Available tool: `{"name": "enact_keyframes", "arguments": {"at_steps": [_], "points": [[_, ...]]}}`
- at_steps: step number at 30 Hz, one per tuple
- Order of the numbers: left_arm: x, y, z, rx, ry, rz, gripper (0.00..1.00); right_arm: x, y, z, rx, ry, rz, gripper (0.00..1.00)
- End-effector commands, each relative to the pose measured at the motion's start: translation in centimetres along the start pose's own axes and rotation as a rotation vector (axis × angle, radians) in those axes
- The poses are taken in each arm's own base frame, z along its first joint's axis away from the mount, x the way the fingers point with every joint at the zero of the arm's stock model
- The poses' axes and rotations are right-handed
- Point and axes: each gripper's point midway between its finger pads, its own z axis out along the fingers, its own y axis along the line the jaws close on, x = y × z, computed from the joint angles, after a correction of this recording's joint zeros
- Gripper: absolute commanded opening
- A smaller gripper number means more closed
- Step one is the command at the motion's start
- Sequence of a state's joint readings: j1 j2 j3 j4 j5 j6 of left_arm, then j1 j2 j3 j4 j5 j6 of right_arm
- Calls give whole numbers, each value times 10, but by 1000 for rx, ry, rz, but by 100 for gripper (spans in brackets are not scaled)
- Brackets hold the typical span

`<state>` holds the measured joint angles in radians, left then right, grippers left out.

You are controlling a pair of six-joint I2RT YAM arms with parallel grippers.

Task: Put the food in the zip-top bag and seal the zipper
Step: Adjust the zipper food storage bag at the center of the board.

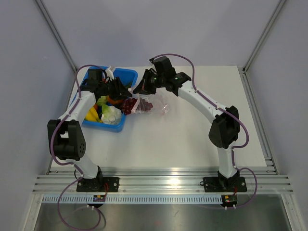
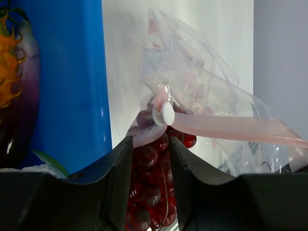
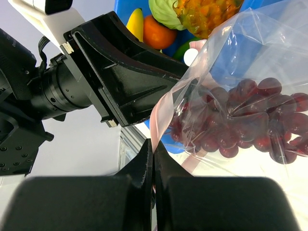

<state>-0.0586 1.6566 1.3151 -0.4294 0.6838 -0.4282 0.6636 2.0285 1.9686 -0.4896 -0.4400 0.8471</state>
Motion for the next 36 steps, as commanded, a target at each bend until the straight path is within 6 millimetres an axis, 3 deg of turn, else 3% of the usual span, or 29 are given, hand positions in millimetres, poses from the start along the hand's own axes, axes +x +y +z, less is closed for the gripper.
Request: {"name": "enact_keyframes", "arguments": {"at_steps": [1,12,22,36], "points": [[-12,-5,4,10,-42,43,38,-12,31,-9,-101,-28,-30,0],[-10,-3,15,-4,-26,42,37,-11,35,-9,-120,-21,-32,0],[-7,-13,12,24,-13,33,0,-11,32,-11,-108,-23,-33,0],[3,-48,-6,123,51,83,0,-24,32,-23,-109,-45,-25,0]]}}
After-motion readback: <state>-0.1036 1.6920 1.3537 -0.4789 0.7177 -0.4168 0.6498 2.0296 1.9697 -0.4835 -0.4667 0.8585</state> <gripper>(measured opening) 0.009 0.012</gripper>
